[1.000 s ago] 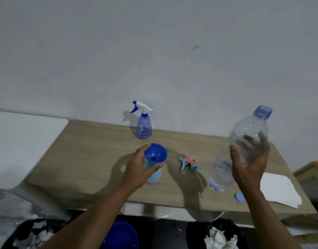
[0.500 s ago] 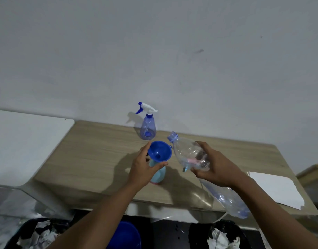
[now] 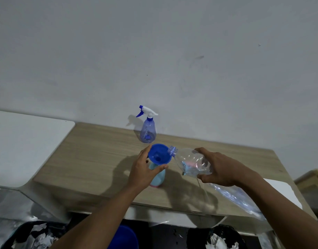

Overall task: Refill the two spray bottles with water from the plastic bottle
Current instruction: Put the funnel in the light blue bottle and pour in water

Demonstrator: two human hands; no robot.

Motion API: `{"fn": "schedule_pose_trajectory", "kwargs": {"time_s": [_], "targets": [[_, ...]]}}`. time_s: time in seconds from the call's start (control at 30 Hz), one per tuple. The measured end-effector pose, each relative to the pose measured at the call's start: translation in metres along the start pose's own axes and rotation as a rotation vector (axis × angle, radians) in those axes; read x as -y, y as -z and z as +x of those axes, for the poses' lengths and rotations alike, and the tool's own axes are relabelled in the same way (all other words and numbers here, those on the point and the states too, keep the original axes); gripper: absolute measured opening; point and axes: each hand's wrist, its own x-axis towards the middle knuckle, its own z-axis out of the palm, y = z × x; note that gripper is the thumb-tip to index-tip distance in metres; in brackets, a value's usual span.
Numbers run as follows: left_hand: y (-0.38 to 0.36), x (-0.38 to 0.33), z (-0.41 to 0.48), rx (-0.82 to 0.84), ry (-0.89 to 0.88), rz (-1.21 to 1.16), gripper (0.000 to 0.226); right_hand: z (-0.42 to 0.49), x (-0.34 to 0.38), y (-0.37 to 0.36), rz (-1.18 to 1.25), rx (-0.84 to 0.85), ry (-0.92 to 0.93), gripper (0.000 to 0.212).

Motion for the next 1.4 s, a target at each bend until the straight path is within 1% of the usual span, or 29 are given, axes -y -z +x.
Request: {"fn": "schedule_pose_trajectory", "kwargs": {"time_s": [0.3,1.1,1.27,1.4], "targets": [[-0.002,0.006,0.002,0.013,0.001,0.012,0.077,0.003,0.002,0.008,-0.140,0.036,-0.040,0.084],[-0.002,0.009,0.006,0.025,0.015,-0.013,0.083,0.007,0.008,0.014,-0.238,0.067,-0.060,0.083],[-0.003,0.007,0.008,0.035,0.006,-0.007,0.074,0.008,0.002,0.012,-0.129,0.023,-0.055,0.085],[-0.003,0.009,0.008,0.036,0.023,-0.009,0.074,0.005,-0.012,0.006,0.024,-0.039,-0.040,0.084]]}}
